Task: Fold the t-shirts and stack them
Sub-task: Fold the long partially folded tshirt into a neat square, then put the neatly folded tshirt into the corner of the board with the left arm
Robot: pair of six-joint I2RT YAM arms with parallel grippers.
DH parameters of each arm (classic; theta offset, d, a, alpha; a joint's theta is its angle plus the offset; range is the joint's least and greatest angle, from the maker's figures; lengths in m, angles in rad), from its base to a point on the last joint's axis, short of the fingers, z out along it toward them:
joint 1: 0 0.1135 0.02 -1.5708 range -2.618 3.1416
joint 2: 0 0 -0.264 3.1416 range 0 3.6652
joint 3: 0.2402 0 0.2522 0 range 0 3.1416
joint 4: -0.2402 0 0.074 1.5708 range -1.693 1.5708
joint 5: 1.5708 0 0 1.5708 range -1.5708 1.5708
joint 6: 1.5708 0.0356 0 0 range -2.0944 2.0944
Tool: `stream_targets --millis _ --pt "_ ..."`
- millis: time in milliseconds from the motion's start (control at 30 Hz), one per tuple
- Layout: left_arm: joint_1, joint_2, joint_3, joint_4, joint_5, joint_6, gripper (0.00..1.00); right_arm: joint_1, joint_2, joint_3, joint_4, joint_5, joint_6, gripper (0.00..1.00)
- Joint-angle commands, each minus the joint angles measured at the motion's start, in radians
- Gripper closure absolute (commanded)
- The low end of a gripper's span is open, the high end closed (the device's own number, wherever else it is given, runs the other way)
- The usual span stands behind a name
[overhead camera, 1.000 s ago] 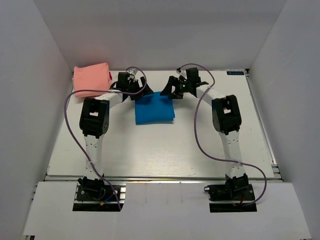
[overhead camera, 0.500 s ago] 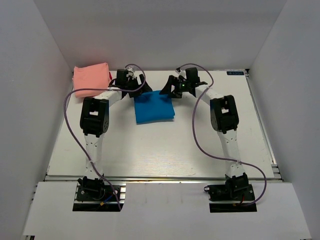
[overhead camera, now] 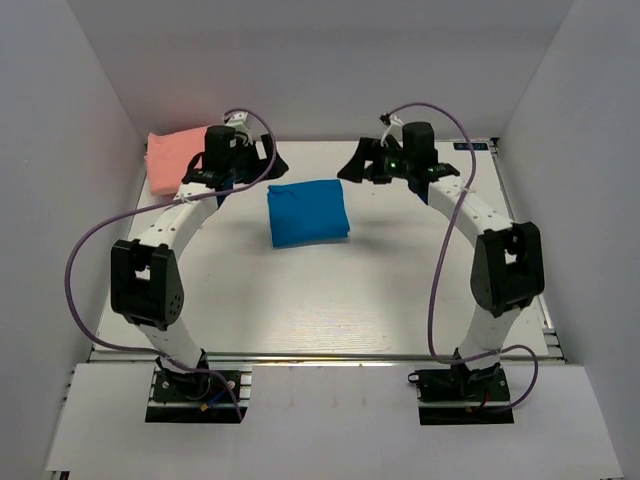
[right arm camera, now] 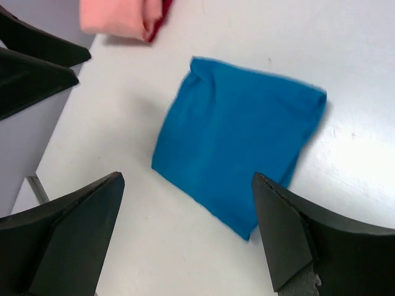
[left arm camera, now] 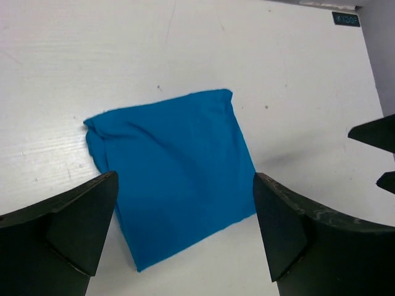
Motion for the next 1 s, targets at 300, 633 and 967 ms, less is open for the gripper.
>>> stream_targets --millis 300,633,967 --pt "-0.014 0.064 -0.23 0.061 -0.028 -0.023 0.0 -0.001 -0.244 -0.405 -0.029 0.178 -0.073 0.1" --pt "-0.014 0.244 -0.184 0.096 -0.006 -0.044 0.2 -0.005 -0.351 -0.531 0.015 0.114 -0.042 0.1" --pt "-0.065 0.335 -0.163 0.161 0.037 -0.007 0.63 -0.005 -0.42 -0.582 0.02 0.149 -0.036 0.1"
